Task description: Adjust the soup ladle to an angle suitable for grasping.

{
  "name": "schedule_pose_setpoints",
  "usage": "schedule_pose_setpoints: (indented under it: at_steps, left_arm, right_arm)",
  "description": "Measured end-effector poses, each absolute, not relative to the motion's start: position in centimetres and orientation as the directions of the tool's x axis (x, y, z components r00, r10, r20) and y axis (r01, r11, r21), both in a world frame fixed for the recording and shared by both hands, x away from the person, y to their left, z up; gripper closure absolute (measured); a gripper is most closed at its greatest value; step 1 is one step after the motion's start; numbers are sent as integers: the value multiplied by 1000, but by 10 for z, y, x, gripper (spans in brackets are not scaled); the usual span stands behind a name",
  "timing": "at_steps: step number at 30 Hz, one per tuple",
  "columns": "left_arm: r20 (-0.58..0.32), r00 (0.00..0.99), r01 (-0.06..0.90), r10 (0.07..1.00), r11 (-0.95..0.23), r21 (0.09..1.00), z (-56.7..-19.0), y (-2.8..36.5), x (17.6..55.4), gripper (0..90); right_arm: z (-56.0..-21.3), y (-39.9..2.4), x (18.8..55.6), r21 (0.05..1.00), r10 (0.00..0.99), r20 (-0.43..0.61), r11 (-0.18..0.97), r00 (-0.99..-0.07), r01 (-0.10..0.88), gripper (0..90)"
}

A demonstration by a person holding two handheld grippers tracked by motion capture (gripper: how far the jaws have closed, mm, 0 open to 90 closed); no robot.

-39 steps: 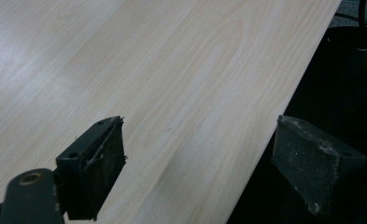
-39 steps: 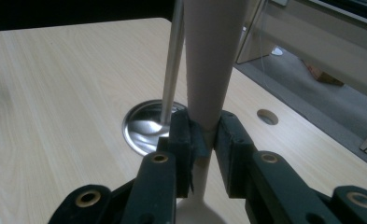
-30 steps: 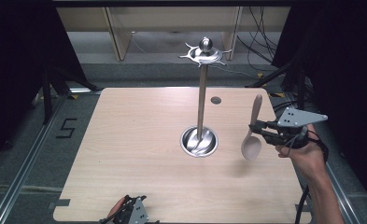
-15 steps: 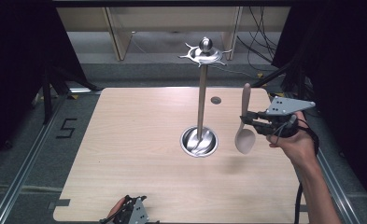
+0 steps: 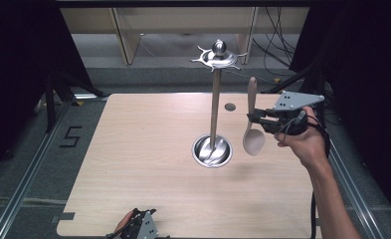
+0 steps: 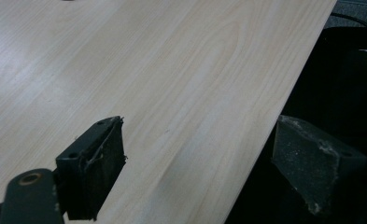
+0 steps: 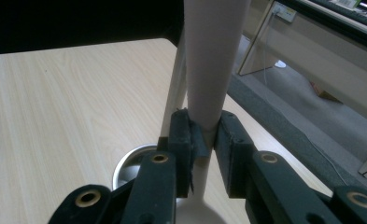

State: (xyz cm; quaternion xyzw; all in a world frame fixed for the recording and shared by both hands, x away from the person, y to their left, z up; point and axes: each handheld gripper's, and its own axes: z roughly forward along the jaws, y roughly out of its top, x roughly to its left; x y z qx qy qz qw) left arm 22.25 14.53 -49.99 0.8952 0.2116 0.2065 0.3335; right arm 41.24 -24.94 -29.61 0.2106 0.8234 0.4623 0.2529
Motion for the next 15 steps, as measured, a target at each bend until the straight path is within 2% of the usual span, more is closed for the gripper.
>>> schedule_pose_setpoints:
  at_steps: [15]
  left_arm:
    - [230, 826, 239, 515, -689, 684, -500, 145, 222, 161]
  right_arm:
    - [-283, -237, 420, 859, 581, -227, 497, -782, 120, 777]
